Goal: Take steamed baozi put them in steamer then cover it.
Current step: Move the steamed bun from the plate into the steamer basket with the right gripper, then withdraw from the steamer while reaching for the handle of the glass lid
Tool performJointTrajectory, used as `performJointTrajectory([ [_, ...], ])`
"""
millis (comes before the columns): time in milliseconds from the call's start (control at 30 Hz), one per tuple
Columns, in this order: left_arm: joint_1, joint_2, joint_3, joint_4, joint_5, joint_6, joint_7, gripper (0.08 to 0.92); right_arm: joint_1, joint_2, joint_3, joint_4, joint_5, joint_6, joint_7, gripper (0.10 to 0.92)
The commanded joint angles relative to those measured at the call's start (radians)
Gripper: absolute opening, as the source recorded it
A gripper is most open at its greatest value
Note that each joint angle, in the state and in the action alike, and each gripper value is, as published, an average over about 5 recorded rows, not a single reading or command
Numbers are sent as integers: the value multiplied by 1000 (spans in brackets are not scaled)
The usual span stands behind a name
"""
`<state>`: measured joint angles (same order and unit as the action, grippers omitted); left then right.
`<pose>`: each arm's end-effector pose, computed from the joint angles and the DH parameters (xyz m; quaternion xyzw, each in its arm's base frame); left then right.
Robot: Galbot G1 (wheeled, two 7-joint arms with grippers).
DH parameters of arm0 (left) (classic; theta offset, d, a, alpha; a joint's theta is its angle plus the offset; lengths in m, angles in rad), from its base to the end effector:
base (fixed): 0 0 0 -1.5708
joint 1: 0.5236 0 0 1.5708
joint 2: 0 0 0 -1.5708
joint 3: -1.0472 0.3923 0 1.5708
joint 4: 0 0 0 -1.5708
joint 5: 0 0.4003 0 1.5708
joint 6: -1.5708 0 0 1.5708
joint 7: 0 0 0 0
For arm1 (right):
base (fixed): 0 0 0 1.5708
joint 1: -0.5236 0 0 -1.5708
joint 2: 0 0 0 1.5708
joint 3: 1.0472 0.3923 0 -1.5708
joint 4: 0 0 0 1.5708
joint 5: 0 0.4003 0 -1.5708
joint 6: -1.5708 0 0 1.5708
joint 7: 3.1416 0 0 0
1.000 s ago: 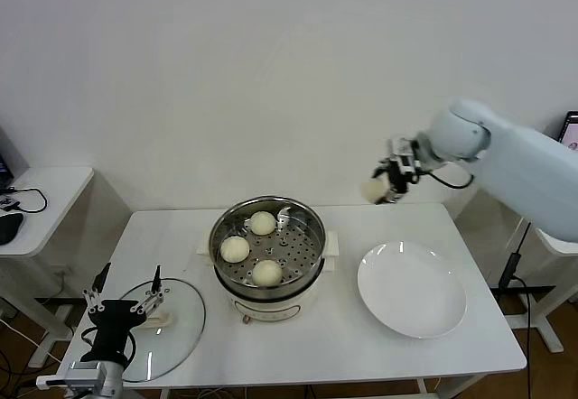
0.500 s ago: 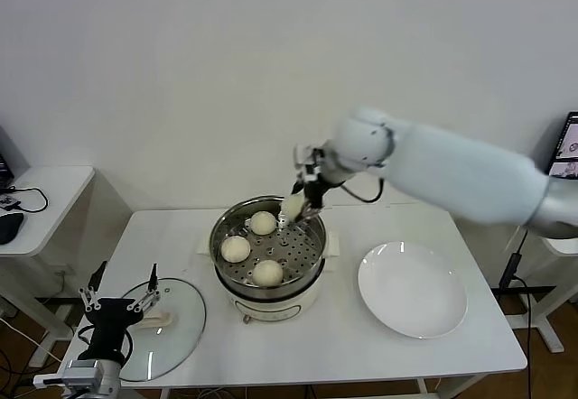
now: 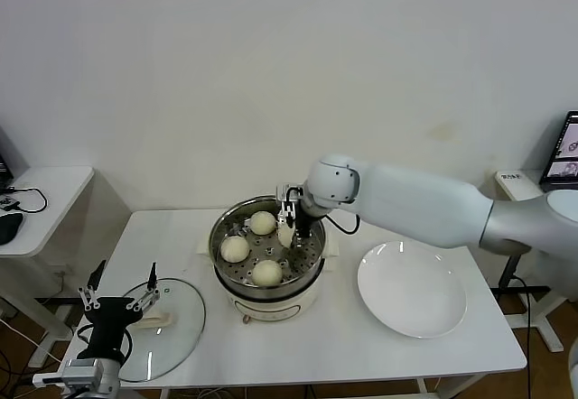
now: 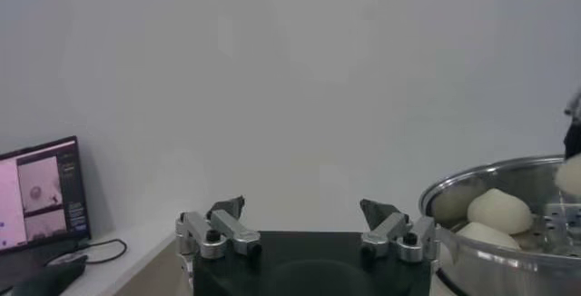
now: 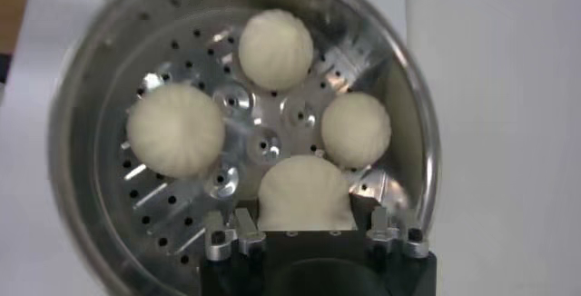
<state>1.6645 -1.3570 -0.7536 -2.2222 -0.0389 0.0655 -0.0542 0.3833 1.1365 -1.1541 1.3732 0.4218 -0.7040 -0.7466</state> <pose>0.1770 0.1027 -0.2861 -0.0597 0.9893 0.1328 0.0008 0.5797 0.1559 -0.1242 0.5012 -0.6110 0.5227 0.3198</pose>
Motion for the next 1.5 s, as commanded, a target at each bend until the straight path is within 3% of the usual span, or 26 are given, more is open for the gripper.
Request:
performJointTrajectory([
  [33,-1,-1,1,1,0,1,0,823,-42,27,-14,-23,-15,-24,28,628],
  [300,3,-2,-2,-1,-1,0,0,823,-34,13,-6,-8,-18,-24,29,640],
  [500,2,-2,-3,0,-2,0,0,823,10,-29,38,42,6,-24,25,776],
  [633,-1,-3,-2,0,-2,0,0,823,43,-78,94,94,44,-23,41,818],
  [767,-1,-2,-5,2,-5,0,0,823,31,-155,178,184,92,-17,166,822],
  [867,-2,-2,-9,4,-10,0,-1,823,-45,-228,256,276,127,24,380,823],
  [1000,-2,-1,-9,8,-11,-2,0,823,-273,-331,429,396,152,160,665,822],
  [1133,-8,-3,-2,12,-9,-4,0,823,-601,-407,715,465,91,360,818,823],
  [1300,-13,-5,17,20,2,-15,3,823,-1049,-387,1144,481,-74,637,850,823],
  [1500,-23,2,25,75,72,-63,6,823,-1519,-176,1667,526,-144,876,713,823],
])
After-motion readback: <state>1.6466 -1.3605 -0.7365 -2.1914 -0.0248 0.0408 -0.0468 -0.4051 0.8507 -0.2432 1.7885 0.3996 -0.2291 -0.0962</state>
